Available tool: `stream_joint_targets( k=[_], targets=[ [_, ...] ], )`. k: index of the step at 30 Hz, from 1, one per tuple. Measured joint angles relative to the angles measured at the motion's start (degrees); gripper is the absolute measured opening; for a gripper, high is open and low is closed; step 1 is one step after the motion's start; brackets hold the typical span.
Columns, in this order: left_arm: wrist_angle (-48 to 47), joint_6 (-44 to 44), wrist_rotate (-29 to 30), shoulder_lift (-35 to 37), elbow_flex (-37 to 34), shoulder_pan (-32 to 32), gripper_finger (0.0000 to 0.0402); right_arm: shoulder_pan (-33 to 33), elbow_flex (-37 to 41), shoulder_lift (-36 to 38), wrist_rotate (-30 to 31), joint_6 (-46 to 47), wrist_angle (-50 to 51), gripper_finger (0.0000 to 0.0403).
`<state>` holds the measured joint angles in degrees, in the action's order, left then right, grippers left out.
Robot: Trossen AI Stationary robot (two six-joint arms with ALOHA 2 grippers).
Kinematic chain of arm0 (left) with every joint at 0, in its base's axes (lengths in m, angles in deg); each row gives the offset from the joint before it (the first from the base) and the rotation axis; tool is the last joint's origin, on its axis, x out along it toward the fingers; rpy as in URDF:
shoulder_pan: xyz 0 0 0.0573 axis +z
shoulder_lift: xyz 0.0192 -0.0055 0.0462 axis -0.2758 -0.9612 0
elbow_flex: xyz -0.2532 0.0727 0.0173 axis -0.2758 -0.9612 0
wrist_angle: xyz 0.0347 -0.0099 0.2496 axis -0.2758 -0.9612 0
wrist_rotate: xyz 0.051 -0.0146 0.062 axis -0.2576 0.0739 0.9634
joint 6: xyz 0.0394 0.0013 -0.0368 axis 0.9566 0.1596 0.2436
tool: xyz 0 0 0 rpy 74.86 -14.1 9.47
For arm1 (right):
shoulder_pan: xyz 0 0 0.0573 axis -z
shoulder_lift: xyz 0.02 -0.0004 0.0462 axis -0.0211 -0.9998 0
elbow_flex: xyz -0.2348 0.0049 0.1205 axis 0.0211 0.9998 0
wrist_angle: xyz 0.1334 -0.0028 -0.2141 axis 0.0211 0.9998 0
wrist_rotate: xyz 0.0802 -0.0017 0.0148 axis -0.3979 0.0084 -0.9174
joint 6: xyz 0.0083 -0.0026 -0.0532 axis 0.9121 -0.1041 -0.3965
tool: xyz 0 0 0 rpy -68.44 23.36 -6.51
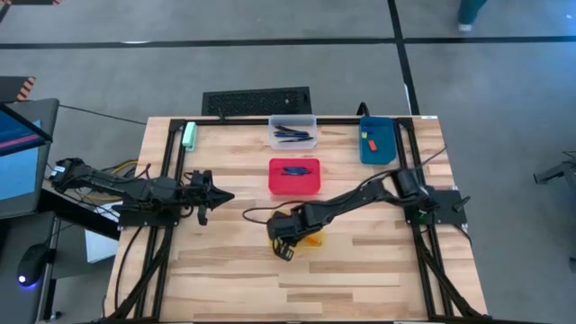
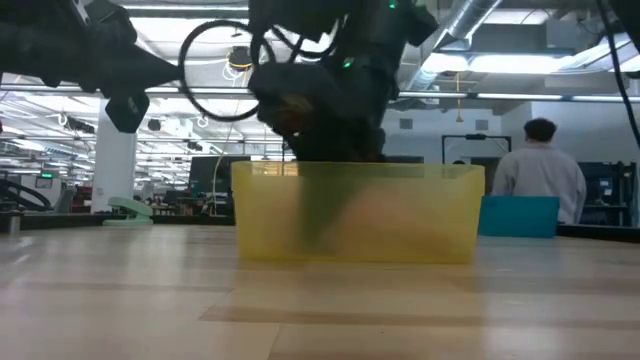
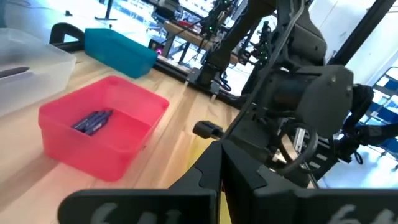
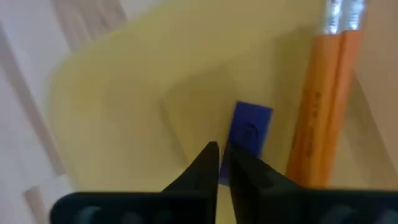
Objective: Sort crayons/erasers/pens/pencils in bins
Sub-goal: Adjust the orange pencils in the yellow bin
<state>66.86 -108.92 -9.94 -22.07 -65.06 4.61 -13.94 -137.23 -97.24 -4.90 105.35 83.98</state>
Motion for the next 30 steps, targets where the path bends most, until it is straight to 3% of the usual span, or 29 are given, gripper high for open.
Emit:
stream_joint_targets(
  k=[6, 22, 30],
  targets=[
    [-0.8, 1.2, -0.3, 0.0, 0.0, 0.0, 0.0000, 0.0, -4.7, -2.6, -0.1, 0.0, 4.3, 0.0104],
    [-1.8, 1.8, -0.5, 0.0, 0.0, 0.0, 0.0000, 0.9, -4.8, -2.4, -2.7, 2.3, 5.2, 0.0220],
    [-2.1, 3.2, -0.5, 0.0, 0.0, 0.0, 0.0000, 0.9, -4.8, -2.4, -3.0, 4.5, 7.8, 0.0232]
  ],
)
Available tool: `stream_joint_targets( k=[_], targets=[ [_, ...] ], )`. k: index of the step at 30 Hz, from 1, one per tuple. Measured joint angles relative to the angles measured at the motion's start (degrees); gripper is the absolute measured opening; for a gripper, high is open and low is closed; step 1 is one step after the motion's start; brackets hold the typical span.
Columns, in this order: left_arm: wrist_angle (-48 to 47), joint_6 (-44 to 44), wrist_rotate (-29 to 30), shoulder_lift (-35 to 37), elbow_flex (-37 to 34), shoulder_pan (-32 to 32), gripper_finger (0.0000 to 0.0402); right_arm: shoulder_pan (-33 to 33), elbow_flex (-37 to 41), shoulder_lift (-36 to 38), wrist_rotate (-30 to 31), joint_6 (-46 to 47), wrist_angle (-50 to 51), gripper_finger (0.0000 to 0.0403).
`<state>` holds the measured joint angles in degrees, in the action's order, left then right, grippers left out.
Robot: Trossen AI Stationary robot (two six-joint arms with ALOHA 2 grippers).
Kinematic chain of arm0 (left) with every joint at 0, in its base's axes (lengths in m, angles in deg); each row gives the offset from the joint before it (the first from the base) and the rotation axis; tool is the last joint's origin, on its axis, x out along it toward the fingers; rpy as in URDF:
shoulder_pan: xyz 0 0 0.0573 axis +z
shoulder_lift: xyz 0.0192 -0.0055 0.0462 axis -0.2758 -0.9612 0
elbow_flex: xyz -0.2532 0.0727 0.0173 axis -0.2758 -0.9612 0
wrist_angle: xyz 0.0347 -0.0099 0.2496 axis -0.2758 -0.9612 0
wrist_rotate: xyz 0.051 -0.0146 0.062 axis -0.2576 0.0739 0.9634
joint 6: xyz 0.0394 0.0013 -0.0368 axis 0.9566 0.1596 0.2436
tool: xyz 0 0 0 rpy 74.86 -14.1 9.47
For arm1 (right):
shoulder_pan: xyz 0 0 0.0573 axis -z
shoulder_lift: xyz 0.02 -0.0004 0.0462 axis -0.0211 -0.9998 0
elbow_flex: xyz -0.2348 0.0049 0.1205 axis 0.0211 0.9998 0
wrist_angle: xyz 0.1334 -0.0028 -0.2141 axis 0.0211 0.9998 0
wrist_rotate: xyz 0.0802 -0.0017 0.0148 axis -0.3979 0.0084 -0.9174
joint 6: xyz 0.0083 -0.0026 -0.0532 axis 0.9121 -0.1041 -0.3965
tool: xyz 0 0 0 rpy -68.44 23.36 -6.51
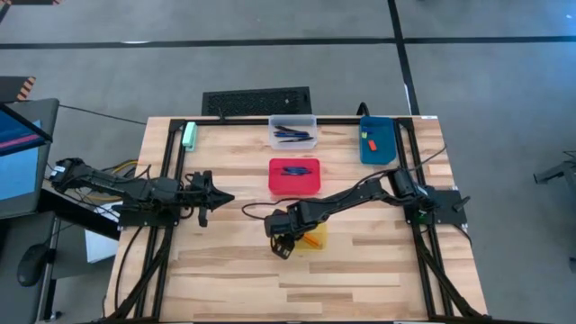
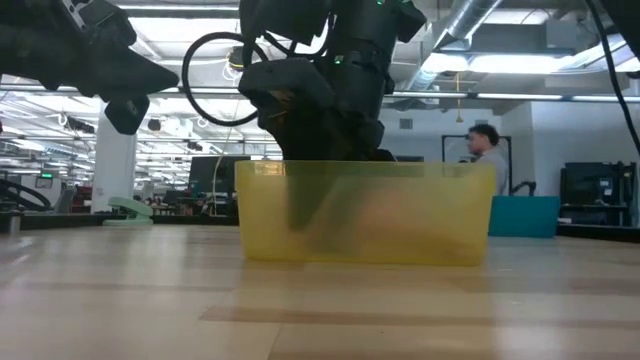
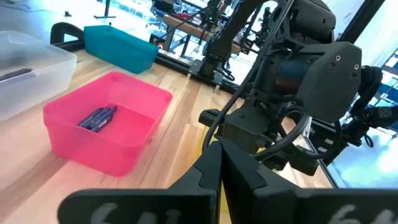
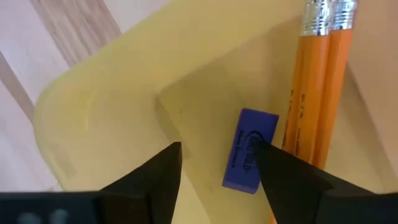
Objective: Sort crayons/erasers/pens/pencils in bins
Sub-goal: Adjust the orange pencils in the yellow bin
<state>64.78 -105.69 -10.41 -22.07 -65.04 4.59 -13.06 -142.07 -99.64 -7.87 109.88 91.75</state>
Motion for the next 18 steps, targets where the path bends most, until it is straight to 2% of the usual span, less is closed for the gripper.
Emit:
stream_joint_targets(
  k=[18],
  targets=[
    [0.0, 1.1, -0.4, 0.0, 0.0, 0.0, 0.0000, 0.0, 0.2, 1.9, 0.1, 1.5, 2.5, 0.0228]
  ],
)
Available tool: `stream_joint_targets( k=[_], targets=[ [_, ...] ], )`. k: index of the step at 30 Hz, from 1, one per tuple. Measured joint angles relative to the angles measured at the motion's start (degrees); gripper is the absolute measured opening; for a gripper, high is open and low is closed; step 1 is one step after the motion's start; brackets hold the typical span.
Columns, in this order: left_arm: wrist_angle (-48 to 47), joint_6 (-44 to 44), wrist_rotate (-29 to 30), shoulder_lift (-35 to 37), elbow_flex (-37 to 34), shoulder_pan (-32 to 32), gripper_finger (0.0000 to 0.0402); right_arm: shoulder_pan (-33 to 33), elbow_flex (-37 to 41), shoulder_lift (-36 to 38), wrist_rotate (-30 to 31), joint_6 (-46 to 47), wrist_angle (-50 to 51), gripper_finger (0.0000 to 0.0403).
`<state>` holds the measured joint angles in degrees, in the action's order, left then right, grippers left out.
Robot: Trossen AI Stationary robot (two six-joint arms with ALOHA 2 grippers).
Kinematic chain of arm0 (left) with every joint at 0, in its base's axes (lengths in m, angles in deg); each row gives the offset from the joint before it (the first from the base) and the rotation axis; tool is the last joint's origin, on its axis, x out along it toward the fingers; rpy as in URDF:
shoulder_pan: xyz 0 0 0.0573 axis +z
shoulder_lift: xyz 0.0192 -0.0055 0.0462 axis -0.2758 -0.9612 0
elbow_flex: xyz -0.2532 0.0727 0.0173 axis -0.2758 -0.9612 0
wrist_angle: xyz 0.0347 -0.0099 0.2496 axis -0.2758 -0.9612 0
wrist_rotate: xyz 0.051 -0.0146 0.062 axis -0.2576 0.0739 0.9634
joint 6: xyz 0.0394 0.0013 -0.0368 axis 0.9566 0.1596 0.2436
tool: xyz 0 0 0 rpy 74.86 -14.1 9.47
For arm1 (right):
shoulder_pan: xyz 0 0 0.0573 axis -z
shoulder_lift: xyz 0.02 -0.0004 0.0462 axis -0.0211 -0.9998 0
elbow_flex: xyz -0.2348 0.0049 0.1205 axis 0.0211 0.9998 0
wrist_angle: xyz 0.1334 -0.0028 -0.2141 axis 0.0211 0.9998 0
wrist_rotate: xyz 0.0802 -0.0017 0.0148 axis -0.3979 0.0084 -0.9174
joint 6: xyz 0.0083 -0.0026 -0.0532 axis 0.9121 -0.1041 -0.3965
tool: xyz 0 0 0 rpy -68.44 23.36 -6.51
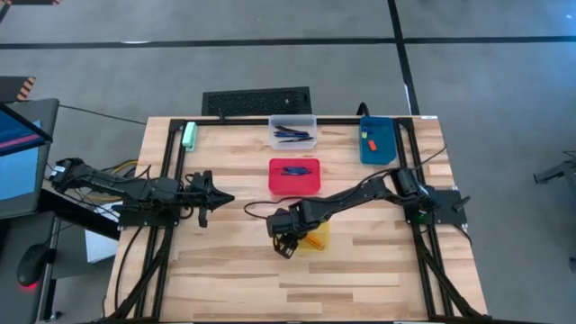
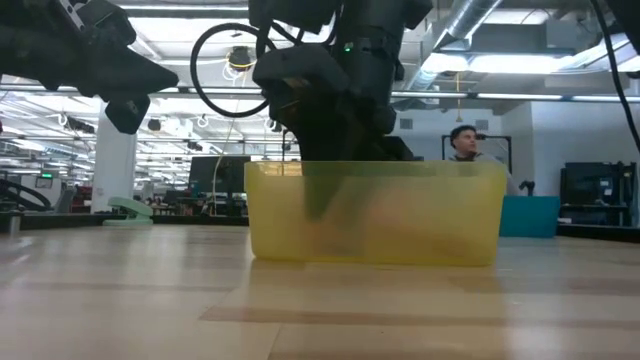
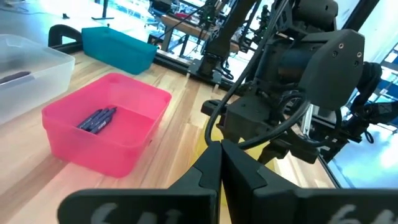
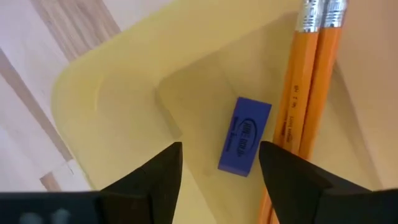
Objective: Sort crayons/erasers/pens/pencils in bins
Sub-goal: Adjust the orange pencils in the yellow bin
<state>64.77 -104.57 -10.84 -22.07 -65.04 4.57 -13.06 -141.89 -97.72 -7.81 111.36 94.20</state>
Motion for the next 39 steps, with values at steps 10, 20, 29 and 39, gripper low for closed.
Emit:
stream_joint_targets(
  k=[10, 20, 29, 39],
  targets=[
    [0.0, 0.0, 0.3, 0.0, 0.0, 0.0, 0.0000, 1.6, 0.0, 0.0, 2.0, -1.4, 0.0, 0.0224],
    [0.0, -0.1, 0.5, 0.0, 0.0, 0.0, 0.0000, 2.5, 2.8, -0.1, 1.7, -0.2, -2.7, 0.0208],
    [0.0, -0.2, 1.6, 0.0, 0.0, 0.0, 0.0000, 3.1, 3.9, 0.2, 0.0, 0.0, -3.7, 0.0175],
    [0.0, -0.3, 2.4, 0.0, 0.0, 0.0, 0.0000, 3.4, 4.0, 0.0, -0.4, -1.4, -4.9, 0.0061]
  ],
)
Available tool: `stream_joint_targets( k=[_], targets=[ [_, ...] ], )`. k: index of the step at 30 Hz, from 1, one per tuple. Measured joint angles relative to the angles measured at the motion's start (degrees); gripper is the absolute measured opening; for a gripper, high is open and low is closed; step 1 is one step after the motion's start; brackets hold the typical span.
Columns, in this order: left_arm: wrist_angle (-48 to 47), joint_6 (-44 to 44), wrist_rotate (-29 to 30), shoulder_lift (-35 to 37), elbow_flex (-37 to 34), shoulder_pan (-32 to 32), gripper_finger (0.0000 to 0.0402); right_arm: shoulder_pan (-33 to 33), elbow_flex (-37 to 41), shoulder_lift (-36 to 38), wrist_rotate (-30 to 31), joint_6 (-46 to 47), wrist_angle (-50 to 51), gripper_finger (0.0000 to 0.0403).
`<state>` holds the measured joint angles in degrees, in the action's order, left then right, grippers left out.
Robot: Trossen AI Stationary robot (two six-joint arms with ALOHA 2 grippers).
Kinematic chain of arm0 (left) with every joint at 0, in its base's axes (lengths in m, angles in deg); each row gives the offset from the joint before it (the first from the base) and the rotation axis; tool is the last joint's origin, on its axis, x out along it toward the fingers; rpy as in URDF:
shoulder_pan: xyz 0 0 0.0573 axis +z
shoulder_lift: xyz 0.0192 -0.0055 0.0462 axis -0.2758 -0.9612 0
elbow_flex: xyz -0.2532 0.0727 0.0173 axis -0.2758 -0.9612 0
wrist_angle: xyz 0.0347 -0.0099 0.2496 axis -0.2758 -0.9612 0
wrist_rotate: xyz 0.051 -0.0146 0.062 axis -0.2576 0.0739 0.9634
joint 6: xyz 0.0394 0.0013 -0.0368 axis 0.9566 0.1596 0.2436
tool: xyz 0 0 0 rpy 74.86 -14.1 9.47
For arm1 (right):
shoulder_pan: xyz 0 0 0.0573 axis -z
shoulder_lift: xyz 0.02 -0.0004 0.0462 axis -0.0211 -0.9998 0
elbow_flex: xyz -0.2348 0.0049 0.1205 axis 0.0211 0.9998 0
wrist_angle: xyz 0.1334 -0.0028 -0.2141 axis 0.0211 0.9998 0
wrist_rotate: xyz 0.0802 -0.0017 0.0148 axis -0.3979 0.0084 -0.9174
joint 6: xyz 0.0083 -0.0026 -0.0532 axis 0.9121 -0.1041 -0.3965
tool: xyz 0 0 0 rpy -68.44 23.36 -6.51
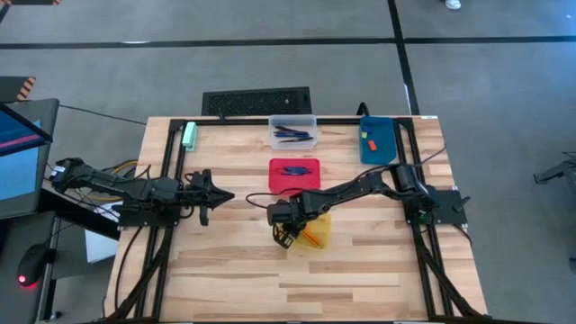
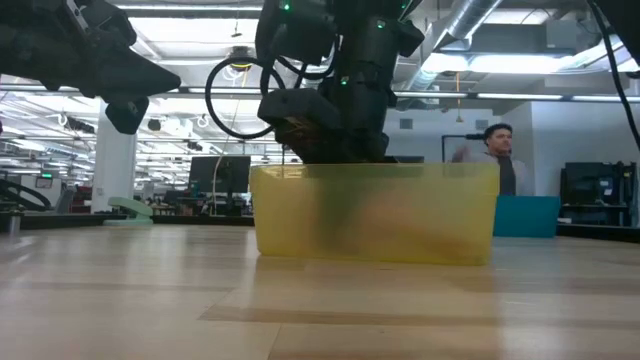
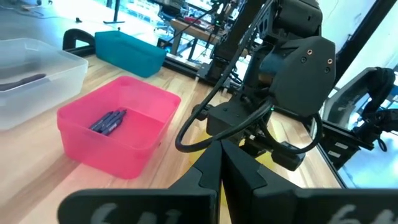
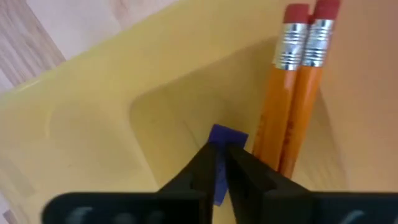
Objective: Sort crayons/erasers/pens/pencils in bins
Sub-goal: Adjust the orange pencils in the yellow bin
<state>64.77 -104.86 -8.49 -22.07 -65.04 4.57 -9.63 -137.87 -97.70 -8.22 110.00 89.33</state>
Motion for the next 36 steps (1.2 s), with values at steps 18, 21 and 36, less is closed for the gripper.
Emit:
stream_joint_targets(
  k=[18, 21, 36],
  targets=[
    [0.0, 0.2, 0.8, 0.0, 0.0, 0.0, 0.0000, 0.6, -3.0, -0.2, -0.8, 0.9, 2.7, 0.0059],
    [0.0, 0.2, 0.8, 0.0, 0.0, 0.0, 0.0000, 0.6, -5.5, -0.2, -1.0, 1.4, 5.2, 0.0100],
    [0.0, 0.2, 0.8, 0.0, 0.0, 0.0, 0.0000, 0.5, -5.8, -0.2, -1.6, 3.0, 6.7, 0.0197]
  ],
)
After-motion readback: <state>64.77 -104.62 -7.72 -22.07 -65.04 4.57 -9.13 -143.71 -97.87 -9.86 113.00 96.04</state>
